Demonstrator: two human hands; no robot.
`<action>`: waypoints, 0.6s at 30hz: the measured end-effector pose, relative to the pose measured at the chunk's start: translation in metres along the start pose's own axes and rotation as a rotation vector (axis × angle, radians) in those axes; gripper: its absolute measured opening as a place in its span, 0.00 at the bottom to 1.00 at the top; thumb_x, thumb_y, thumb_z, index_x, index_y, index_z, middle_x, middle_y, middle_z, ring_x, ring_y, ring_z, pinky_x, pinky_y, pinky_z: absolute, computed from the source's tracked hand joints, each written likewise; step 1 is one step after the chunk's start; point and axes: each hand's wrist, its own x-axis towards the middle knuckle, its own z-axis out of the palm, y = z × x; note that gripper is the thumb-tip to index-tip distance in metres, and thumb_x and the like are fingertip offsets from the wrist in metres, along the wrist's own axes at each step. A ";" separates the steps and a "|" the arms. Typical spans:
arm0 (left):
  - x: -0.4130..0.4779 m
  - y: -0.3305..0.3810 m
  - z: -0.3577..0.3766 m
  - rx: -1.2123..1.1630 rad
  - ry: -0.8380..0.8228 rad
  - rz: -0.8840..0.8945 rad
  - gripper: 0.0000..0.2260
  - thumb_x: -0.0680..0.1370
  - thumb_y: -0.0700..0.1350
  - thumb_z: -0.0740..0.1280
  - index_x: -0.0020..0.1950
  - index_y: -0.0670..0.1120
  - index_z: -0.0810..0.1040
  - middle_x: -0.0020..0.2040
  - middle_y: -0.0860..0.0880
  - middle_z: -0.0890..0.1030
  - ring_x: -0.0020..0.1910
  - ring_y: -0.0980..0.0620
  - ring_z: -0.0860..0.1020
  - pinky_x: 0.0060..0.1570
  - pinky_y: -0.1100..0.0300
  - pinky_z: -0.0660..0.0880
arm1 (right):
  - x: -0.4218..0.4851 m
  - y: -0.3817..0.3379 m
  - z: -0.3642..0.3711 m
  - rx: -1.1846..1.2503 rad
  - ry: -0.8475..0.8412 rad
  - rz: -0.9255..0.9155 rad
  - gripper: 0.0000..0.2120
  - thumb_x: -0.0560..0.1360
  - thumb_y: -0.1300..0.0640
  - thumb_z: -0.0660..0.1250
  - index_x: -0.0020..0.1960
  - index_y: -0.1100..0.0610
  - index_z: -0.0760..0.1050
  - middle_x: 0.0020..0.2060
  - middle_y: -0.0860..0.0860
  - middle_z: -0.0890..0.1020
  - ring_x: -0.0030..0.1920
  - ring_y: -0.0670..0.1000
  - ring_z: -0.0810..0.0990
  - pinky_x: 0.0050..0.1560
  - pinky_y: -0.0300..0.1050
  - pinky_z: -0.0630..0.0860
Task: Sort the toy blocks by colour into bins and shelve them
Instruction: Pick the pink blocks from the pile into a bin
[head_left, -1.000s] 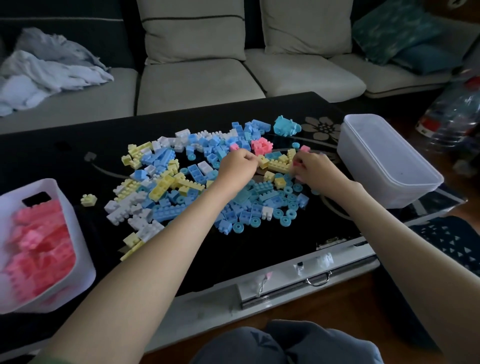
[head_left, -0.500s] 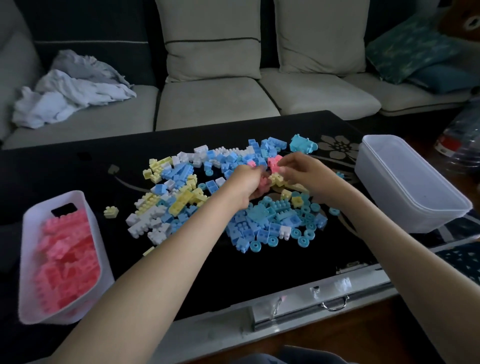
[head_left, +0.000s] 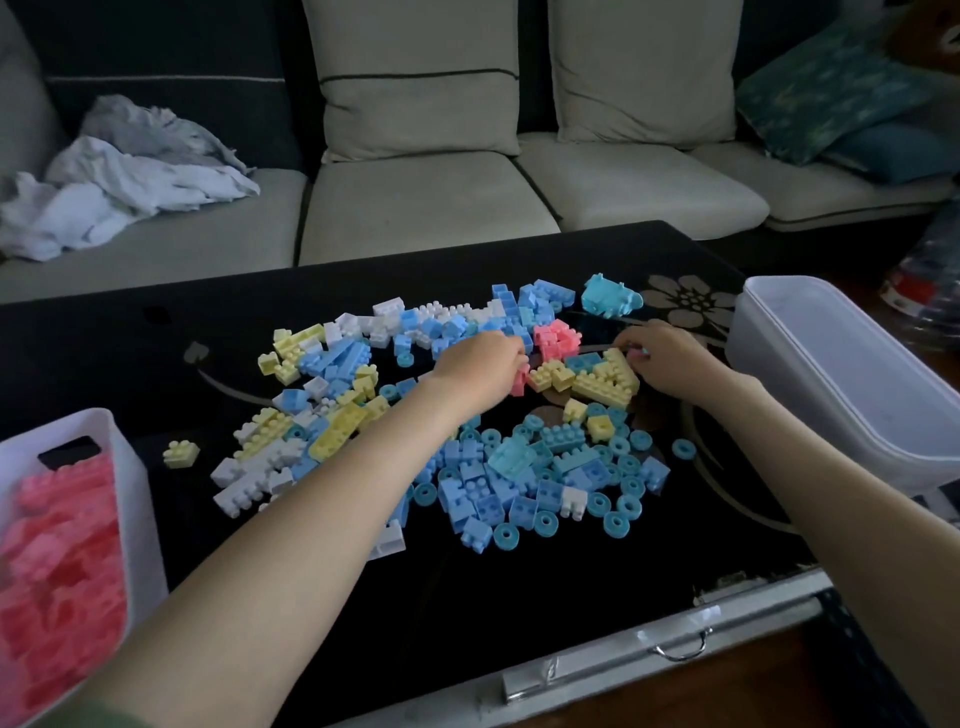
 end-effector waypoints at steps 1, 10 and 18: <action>0.001 0.001 0.002 0.053 -0.015 0.016 0.13 0.84 0.47 0.53 0.58 0.43 0.75 0.54 0.46 0.77 0.51 0.45 0.77 0.50 0.48 0.75 | 0.001 0.000 0.000 -0.006 -0.001 -0.014 0.13 0.78 0.60 0.58 0.60 0.54 0.75 0.58 0.55 0.75 0.57 0.54 0.74 0.53 0.46 0.71; -0.003 0.000 0.002 0.250 -0.096 0.099 0.11 0.82 0.42 0.57 0.65 0.47 0.69 0.57 0.48 0.78 0.49 0.47 0.77 0.37 0.55 0.72 | -0.006 -0.009 0.000 0.009 -0.090 -0.074 0.12 0.77 0.58 0.59 0.58 0.51 0.75 0.46 0.49 0.79 0.45 0.49 0.76 0.49 0.47 0.75; -0.029 -0.002 -0.010 0.189 -0.039 0.069 0.20 0.80 0.36 0.57 0.72 0.48 0.65 0.59 0.47 0.78 0.52 0.45 0.78 0.44 0.50 0.77 | -0.027 -0.039 -0.020 0.140 0.123 -0.027 0.17 0.78 0.59 0.61 0.66 0.57 0.70 0.57 0.55 0.77 0.53 0.52 0.75 0.52 0.45 0.70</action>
